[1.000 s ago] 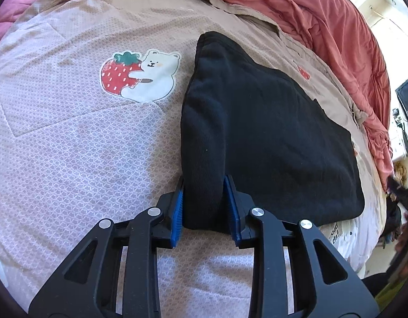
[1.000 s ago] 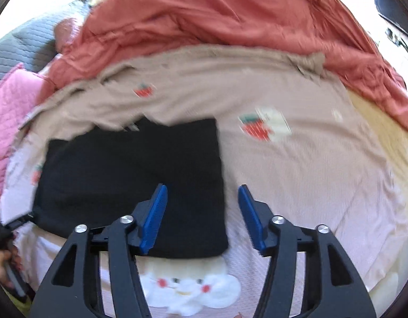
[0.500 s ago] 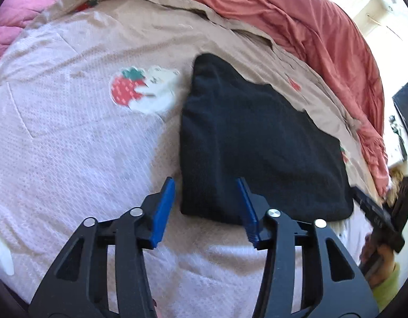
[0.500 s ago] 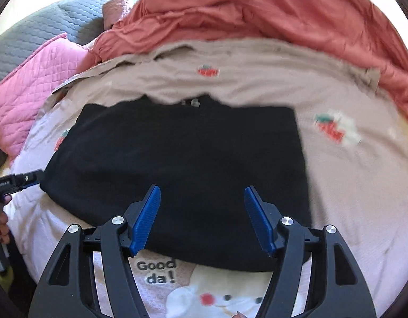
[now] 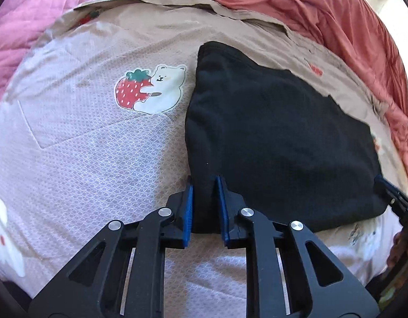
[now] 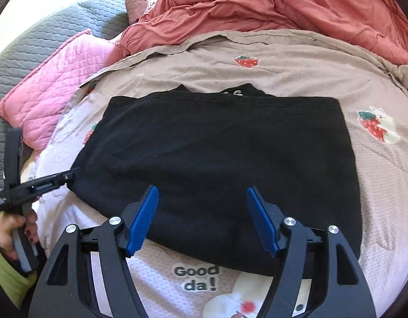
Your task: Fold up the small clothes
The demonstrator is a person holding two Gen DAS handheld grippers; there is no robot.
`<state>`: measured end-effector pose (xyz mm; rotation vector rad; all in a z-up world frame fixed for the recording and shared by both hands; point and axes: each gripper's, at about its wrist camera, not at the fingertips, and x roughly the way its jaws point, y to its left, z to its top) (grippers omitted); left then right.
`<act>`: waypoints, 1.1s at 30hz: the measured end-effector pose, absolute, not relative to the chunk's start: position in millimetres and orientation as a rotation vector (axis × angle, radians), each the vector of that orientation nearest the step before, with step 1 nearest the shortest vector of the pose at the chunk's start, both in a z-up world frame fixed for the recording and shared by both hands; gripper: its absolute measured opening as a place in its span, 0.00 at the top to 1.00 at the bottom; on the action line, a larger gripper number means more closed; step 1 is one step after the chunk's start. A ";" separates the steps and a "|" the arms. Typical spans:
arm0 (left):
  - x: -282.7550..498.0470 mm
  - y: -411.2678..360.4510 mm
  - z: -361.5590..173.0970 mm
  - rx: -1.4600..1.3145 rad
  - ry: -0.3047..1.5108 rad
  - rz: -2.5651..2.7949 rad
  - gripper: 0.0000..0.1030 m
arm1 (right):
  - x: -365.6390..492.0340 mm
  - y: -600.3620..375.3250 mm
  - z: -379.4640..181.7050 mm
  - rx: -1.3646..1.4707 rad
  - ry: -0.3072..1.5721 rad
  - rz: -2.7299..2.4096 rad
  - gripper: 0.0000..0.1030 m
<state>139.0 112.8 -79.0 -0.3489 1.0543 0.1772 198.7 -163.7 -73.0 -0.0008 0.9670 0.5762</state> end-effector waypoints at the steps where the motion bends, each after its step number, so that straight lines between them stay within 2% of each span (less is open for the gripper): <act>1: 138.7 115.8 -81.8 -0.367 1.060 0.176 0.89 | 198.2 -162.5 -74.1 -0.006 0.971 0.576 0.34; 10: 131.1 117.8 -69.1 -0.381 1.039 0.181 0.84 | 194.3 -151.1 -78.7 -0.067 0.969 0.568 0.34; 12: 128.2 119.6 -63.5 -0.385 1.029 0.188 0.83 | 191.5 -150.4 -76.3 -0.085 0.953 0.558 0.23; 13: 126.6 120.7 -60.0 -0.386 1.023 0.191 0.83 | 190.3 -151.0 -74.8 -0.087 0.944 0.550 0.22; 20: 117.5 120.0 -39.9 -0.365 0.993 0.216 0.69 | 184.9 -162.0 -66.4 -0.049 0.917 0.527 0.16; 23: 116.4 118.7 -33.3 -0.353 0.985 0.225 0.65 | 183.7 -164.3 -62.8 -0.043 0.898 0.508 0.09; 26: 114.4 119.3 -28.1 -0.343 0.983 0.241 0.54 | 182.1 -168.1 -58.7 -0.023 0.883 0.500 0.06; 31: 109.8 123.2 -21.1 -0.345 0.967 0.252 0.43 | 178.8 -167.4 -53.5 -0.026 0.845 0.497 0.05; 33: 110.2 123.7 -18.5 -0.330 0.964 0.258 0.33 | 176.9 -165.8 -51.3 -0.036 0.828 0.500 0.05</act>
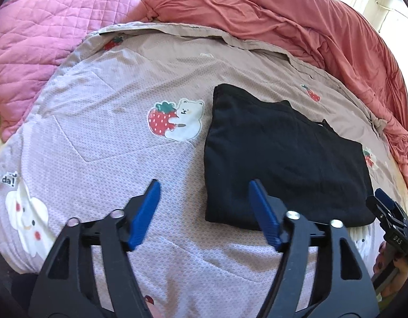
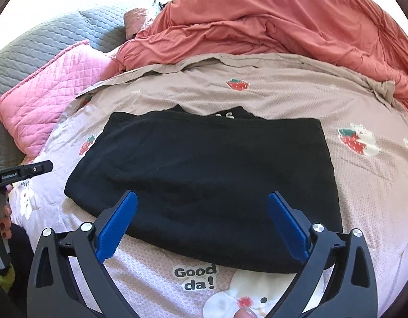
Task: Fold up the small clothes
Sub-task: 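Open both tools and withdraw them from the folded sweatshirt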
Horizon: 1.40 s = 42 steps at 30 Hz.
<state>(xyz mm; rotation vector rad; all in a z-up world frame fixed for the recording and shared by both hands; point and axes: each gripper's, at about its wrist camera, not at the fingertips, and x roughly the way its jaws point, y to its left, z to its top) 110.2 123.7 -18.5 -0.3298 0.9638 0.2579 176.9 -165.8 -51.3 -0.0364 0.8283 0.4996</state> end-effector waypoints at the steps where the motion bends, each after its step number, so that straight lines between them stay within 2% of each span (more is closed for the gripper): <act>1: 110.6 124.3 -17.9 -0.322 0.964 0.265 0.32 | 175.9 -164.7 -50.5 -0.041 0.821 0.502 0.05; 4: 110.4 126.1 -16.1 -0.308 0.958 0.277 0.21 | 171.3 -160.9 -47.6 -0.067 0.791 0.501 0.05; 7: 109.8 127.8 -15.1 -0.297 0.953 0.282 0.18 | 165.0 -156.5 -43.3 -0.098 0.750 0.500 0.05; 9: 109.5 129.9 -14.5 -0.288 0.948 0.289 0.09 | 159.6 -153.9 -39.8 -0.117 0.717 0.503 0.04; 20: 104.7 153.1 -14.3 -0.283 0.921 0.326 0.09 | 128.0 -124.5 -34.2 -0.255 0.601 0.552 0.04; 34: 97.1 201.8 -24.5 -0.371 0.926 0.376 0.09 | 103.5 -72.3 -45.5 -0.272 0.665 0.623 0.04; 42: 107.0 219.8 -29.9 -0.440 0.927 0.356 0.09 | 83.3 -23.3 -59.3 -0.389 0.678 0.683 0.04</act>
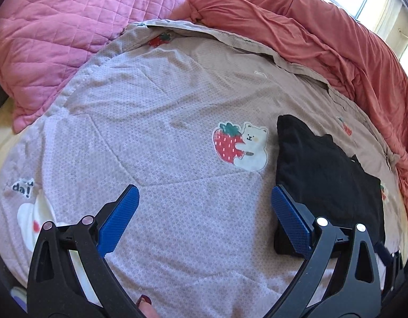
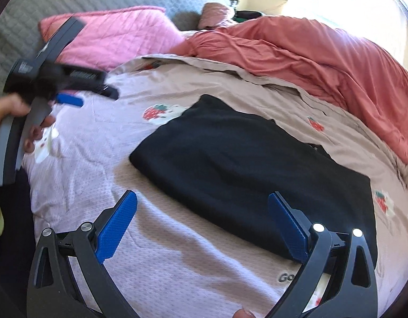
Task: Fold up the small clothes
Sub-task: 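Open both tools and withdraw them from the folded sweatshirt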
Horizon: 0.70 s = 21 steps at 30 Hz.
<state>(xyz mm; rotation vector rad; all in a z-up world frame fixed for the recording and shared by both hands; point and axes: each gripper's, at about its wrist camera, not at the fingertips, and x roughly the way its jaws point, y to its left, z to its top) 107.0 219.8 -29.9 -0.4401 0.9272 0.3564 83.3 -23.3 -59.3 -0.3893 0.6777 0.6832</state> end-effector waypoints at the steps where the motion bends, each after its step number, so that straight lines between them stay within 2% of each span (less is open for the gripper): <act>1: 110.5 219.9 -28.9 -0.439 0.921 0.348 0.09 | 81.5 -18.0 -60.6 -0.402 0.677 0.688 0.04; 12: 157.3 222.4 -29.6 -0.411 0.902 0.270 0.09 | 90.7 21.8 -76.7 -0.437 0.759 0.636 0.04; 21: 175.2 214.9 -47.8 -0.384 0.963 0.193 0.09 | 98.5 52.1 -96.4 -0.541 0.779 0.585 0.05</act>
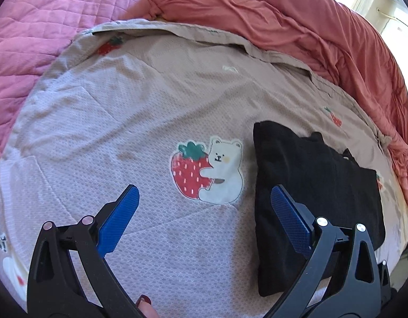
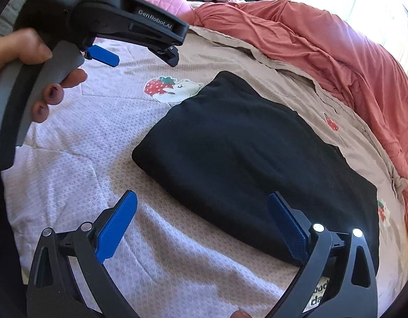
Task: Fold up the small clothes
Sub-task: 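Open both tools and withdraw them from the folded sweatshirt, then close the right tool on the edge of the folded sweatshirt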
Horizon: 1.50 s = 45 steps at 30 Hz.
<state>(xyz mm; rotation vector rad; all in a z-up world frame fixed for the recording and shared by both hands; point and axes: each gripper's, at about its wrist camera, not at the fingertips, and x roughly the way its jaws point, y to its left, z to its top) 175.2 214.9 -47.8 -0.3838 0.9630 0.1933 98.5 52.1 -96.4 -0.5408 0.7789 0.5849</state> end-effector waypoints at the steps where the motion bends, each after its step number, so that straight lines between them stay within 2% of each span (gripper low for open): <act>1: 174.9 216.5 -49.3 -0.392 0.965 0.191 0.09 | 99.3 55.0 -98.5 -0.555 0.776 0.583 0.05; 7: 174.5 230.2 -57.6 -0.451 0.975 0.200 0.09 | 99.9 70.0 -112.9 -0.663 0.731 0.564 0.07; 9: 174.5 233.7 -60.6 -0.473 0.977 0.201 0.09 | 97.4 75.3 -118.1 -0.707 0.717 0.573 0.19; 13: 174.6 237.3 -65.4 -0.496 0.981 0.203 0.09 | 94.5 83.1 -125.9 -0.729 0.702 0.600 0.34; 14: 175.0 237.3 -66.3 -0.500 0.982 0.201 0.09 | 94.4 84.0 -126.6 -0.730 0.695 0.598 0.40; 15: 175.4 236.9 -67.4 -0.506 0.982 0.194 0.09 | 94.7 84.4 -126.4 -0.728 0.685 0.598 0.55; 18: 178.0 235.3 -69.9 -0.520 0.980 0.176 0.09 | 97.4 82.1 -121.0 -0.673 0.688 0.645 0.79; 23: 185.4 234.7 -79.1 -0.677 0.951 0.044 0.09 | 107.7 61.8 -102.0 -0.509 0.730 0.715 0.85; 27: 195.1 225.5 -80.1 -0.767 0.910 -0.079 0.09 | 112.0 43.6 -82.4 -0.389 0.725 0.754 0.86; 32: 211.2 202.2 -91.2 -0.838 0.941 -0.233 0.14 | 107.3 34.1 -72.4 -0.362 0.708 0.755 0.86; 35: 218.9 192.2 -102.5 -0.864 0.977 -0.280 0.21 | 105.3 30.1 -70.0 -0.350 0.709 0.758 0.86; 39: 227.5 186.8 -120.0 -0.956 1.012 -0.333 0.44 | 103.0 32.0 -73.0 -0.352 0.713 0.759 0.86; 45: 232.9 170.1 -124.0 -0.923 1.051 -0.365 0.54 | 105.3 34.4 -77.8 -0.352 0.723 0.762 0.86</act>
